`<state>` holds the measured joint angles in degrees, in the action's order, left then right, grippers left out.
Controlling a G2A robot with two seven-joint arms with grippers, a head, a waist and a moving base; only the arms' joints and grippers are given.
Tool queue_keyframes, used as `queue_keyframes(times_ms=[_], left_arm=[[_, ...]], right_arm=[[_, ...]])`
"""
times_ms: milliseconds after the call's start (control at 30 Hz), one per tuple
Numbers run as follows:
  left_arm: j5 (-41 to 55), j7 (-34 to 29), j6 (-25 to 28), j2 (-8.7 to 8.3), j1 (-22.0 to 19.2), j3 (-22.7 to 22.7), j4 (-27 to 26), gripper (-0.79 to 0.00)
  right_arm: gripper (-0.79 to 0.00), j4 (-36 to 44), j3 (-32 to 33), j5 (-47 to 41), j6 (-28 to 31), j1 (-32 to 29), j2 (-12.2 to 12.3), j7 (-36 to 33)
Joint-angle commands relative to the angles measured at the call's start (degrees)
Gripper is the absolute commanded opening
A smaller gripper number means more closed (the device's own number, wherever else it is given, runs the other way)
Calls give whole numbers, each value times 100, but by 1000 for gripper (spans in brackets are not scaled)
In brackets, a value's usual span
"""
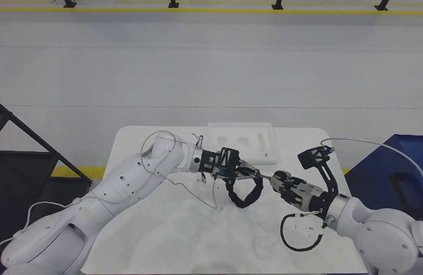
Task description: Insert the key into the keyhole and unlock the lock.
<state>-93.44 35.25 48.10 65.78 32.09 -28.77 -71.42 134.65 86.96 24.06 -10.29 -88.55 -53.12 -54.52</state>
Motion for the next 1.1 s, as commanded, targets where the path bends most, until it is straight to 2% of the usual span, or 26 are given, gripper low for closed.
queue_keyframes(times_ms=[0, 500, 1067], left_arm=[[2, 16, 22, 23, -6, -1, 34, -785], [-148, 169, 120, 145, -13, -21, 193, -785], [-311, 276, 248, 192, 32, -126, 244, -785]], right_arm=[[-785, 0, 1, -28, 30, -5, 0, -9], [-785, 0, -72, -2, -47, 13, -2, -19], [-785, 0, -211, 161, -233, 89, -9, -23]])
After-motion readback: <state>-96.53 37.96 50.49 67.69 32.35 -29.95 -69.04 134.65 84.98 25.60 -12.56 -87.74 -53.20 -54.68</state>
